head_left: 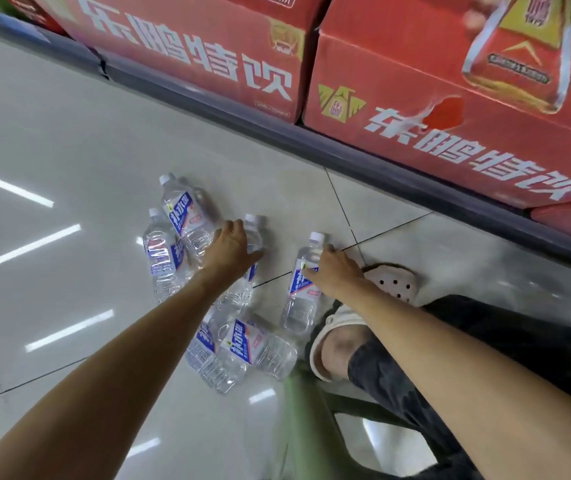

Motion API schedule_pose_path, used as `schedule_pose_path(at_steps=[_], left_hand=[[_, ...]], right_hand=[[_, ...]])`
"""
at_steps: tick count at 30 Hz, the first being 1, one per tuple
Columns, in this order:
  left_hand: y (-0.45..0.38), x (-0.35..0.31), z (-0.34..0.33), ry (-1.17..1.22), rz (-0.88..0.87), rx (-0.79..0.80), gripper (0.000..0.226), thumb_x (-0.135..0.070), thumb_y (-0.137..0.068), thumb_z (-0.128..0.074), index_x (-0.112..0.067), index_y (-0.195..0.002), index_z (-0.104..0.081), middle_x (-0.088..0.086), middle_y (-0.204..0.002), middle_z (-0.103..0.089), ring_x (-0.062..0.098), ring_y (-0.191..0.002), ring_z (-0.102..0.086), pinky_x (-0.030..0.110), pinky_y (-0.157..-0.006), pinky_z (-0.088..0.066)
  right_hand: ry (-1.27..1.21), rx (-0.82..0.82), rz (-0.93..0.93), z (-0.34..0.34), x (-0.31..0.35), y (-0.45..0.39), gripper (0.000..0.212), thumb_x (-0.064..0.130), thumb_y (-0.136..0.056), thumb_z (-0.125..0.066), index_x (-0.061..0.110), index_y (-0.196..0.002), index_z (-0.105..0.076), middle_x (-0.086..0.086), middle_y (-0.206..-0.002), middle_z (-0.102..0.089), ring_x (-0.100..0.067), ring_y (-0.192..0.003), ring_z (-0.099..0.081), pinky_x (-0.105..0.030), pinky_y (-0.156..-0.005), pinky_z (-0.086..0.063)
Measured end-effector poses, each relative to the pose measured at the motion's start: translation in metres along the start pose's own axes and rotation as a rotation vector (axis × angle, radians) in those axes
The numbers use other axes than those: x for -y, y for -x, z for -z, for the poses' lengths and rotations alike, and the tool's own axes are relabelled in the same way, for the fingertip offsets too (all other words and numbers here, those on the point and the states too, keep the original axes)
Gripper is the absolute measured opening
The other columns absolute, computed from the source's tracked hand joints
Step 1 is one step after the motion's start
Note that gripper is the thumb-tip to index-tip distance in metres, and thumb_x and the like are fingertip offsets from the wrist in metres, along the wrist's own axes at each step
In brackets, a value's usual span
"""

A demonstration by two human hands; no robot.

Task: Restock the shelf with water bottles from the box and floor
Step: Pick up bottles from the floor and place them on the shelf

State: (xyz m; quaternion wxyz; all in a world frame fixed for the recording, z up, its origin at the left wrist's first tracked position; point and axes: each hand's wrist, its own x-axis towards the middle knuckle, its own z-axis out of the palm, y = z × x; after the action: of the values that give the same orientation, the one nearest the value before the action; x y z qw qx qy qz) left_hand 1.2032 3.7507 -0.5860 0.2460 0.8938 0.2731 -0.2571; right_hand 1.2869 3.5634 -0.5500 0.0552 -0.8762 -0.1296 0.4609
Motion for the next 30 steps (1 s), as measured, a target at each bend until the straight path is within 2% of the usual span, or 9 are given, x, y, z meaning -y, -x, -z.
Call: schedule_pose_path(at_steps=[4, 8, 11, 14, 17, 20, 25, 30], left_hand=[[-0.014, -0.005, -0.005, -0.022, 0.018, 0.020, 0.075, -0.047, -0.082, -0.068, -0.002, -0.134, -0.038, 0.018, -0.132, -0.044, 0.035, -0.123, -0.042, 0.046, -0.098, -0.044], [-0.019, -0.013, -0.012, -0.016, 0.040, 0.059, 0.084, -0.046, -0.073, -0.077, -0.007, -0.133, -0.034, 0.014, -0.131, -0.043, 0.035, -0.122, -0.042, 0.048, -0.091, -0.046], [-0.019, -0.019, -0.015, -0.070, 0.016, 0.030, 0.073, -0.043, -0.075, -0.075, -0.012, -0.129, -0.036, 0.011, -0.127, -0.047, 0.036, -0.115, -0.050, 0.044, -0.082, -0.047], [-0.019, -0.022, -0.014, -0.100, -0.029, 0.012, 0.066, -0.043, -0.079, -0.071, -0.012, -0.128, -0.038, 0.011, -0.125, -0.051, 0.037, -0.106, -0.058, 0.041, -0.080, -0.049], [-0.015, -0.026, -0.010, -0.097, -0.072, 0.019, 0.069, -0.044, -0.078, -0.072, -0.013, -0.129, -0.038, 0.011, -0.124, -0.054, 0.034, -0.103, -0.061, 0.040, -0.081, -0.050], [-0.006, -0.035, -0.004, -0.045, -0.108, 0.013, 0.070, -0.037, -0.074, -0.076, -0.014, -0.129, -0.041, 0.011, -0.122, -0.058, 0.033, -0.102, -0.061, 0.040, -0.081, -0.053], [0.013, -0.047, 0.013, 0.124, -0.115, -0.103, 0.067, -0.037, -0.068, -0.081, -0.020, -0.125, -0.051, 0.010, -0.110, -0.068, 0.030, -0.090, -0.065, 0.035, -0.074, -0.054], [0.035, -0.068, 0.044, 0.210, -0.198, -0.193, 0.066, -0.036, -0.070, -0.082, -0.023, -0.127, -0.050, 0.007, -0.108, -0.069, 0.025, -0.087, -0.064, 0.027, -0.073, -0.049]], right_hand=[[-0.143, -0.005, -0.073, -0.008, 0.003, -0.017, 0.071, 0.049, -0.088, -0.061, 0.003, -0.137, -0.035, -0.015, -0.132, -0.051, -0.033, -0.118, -0.054, -0.035, -0.087, -0.046], [-0.255, -0.048, -0.117, -0.015, 0.008, -0.029, 0.086, 0.054, -0.076, -0.072, 0.005, -0.136, -0.034, -0.012, -0.130, -0.051, -0.032, -0.118, -0.054, -0.036, -0.089, -0.047], [-0.301, -0.058, -0.129, -0.020, 0.009, -0.033, 0.085, 0.046, -0.074, -0.076, 0.006, -0.136, -0.033, -0.013, -0.130, -0.049, -0.031, -0.118, -0.054, -0.032, -0.087, -0.046], [-0.345, -0.012, -0.141, -0.014, 0.003, -0.031, 0.081, 0.038, -0.075, -0.077, 0.007, -0.134, -0.032, -0.013, -0.129, -0.050, -0.030, -0.116, -0.055, -0.034, -0.091, -0.048], [-0.349, 0.011, -0.114, -0.004, -0.004, -0.025, 0.079, 0.034, -0.072, -0.079, 0.009, -0.131, -0.032, -0.012, -0.128, -0.050, -0.030, -0.116, -0.055, -0.033, -0.089, -0.047], [-0.335, -0.041, -0.071, 0.005, -0.007, -0.013, 0.080, 0.036, -0.070, -0.080, 0.010, -0.129, -0.032, -0.012, -0.129, -0.046, -0.031, -0.113, -0.054, -0.031, -0.085, -0.045], [-0.343, -0.131, 0.017, 0.029, -0.005, 0.011, 0.078, 0.035, -0.071, -0.080, 0.010, -0.128, -0.033, -0.010, -0.128, -0.044, -0.032, -0.113, -0.054, -0.030, -0.081, -0.042], [-0.263, -0.236, 0.119, 0.060, -0.005, 0.047, 0.083, 0.035, -0.072, -0.079, 0.009, -0.133, -0.029, -0.010, -0.126, -0.042, -0.034, -0.110, -0.054, -0.035, -0.083, -0.045]])
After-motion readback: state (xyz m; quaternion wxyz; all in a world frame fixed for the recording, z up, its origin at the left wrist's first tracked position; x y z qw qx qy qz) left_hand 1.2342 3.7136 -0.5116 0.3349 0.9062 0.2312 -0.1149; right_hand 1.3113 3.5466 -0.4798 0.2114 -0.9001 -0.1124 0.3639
